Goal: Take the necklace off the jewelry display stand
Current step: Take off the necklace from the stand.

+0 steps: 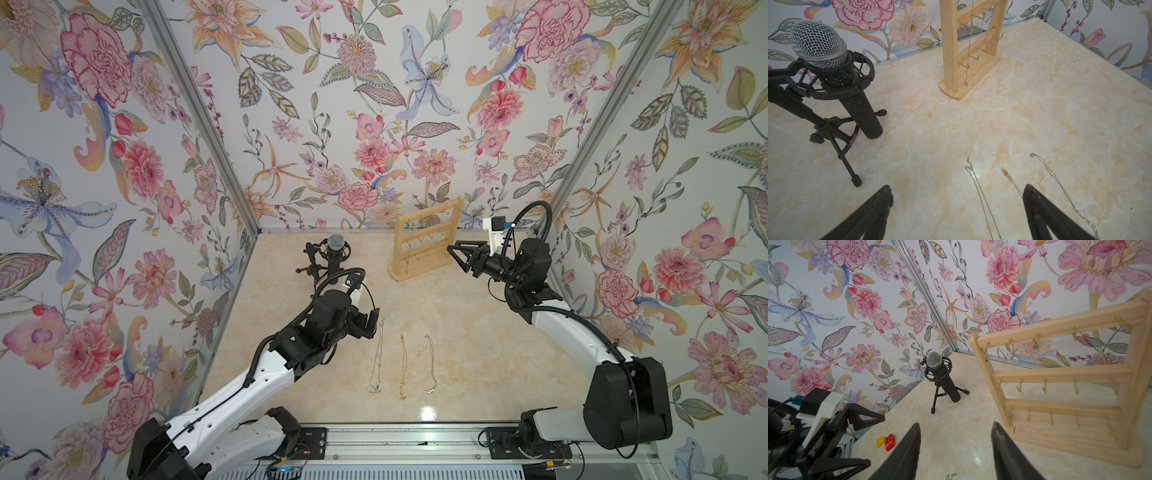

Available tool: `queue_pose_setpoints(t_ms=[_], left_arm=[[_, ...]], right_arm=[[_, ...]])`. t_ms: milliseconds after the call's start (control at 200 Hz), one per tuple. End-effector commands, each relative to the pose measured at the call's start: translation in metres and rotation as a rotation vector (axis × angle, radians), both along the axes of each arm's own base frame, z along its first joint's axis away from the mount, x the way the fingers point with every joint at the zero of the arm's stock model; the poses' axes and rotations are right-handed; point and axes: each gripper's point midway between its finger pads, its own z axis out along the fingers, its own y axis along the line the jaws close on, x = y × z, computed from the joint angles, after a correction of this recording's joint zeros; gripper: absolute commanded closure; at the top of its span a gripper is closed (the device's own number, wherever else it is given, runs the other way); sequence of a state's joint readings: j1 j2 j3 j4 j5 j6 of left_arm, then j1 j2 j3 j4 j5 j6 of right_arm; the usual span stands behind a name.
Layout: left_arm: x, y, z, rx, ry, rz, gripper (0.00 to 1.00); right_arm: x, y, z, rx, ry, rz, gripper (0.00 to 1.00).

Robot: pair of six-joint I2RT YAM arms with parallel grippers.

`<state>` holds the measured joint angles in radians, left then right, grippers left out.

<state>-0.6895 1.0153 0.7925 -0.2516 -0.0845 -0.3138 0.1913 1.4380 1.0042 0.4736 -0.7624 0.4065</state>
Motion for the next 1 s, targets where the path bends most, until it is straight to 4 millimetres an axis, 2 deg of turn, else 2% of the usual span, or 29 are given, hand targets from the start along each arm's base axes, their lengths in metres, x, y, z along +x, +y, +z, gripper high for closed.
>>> queue_pose_setpoints(t_ms=[0, 180, 325, 505, 716, 991], left_arm=[[0.009, -0.002, 0.011, -0.025, -0.014, 0.005, 0.01], [0.022, -0.006, 0.019, -0.041, -0.018, 0.011, 0.01], [0.031, -0.016, 0.020, -0.051, -0.017, -0.008, 0.01], [0.049, -0.023, 0.028, -0.053, -0.038, -0.005, 0.01], [0.058, -0.029, 0.037, -0.094, -0.088, -0.027, 0.01], [0.062, -0.020, 0.020, -0.157, -0.099, -0.015, 0.01]], right_arm=[[0.020, 0.008, -0.002, -0.024, -0.010, -0.005, 0.47], [0.049, 0.019, -0.006, -0.008, -0.058, -0.012, 0.53], [0.061, 0.028, -0.002, -0.002, -0.111, 0.002, 0.59], [0.076, 0.038, -0.014, -0.017, -0.119, 0.026, 0.68], [0.085, 0.044, -0.029, -0.024, -0.132, 0.024, 0.68], [0.094, 0.049, -0.036, -0.049, -0.146, -0.002, 0.67]])
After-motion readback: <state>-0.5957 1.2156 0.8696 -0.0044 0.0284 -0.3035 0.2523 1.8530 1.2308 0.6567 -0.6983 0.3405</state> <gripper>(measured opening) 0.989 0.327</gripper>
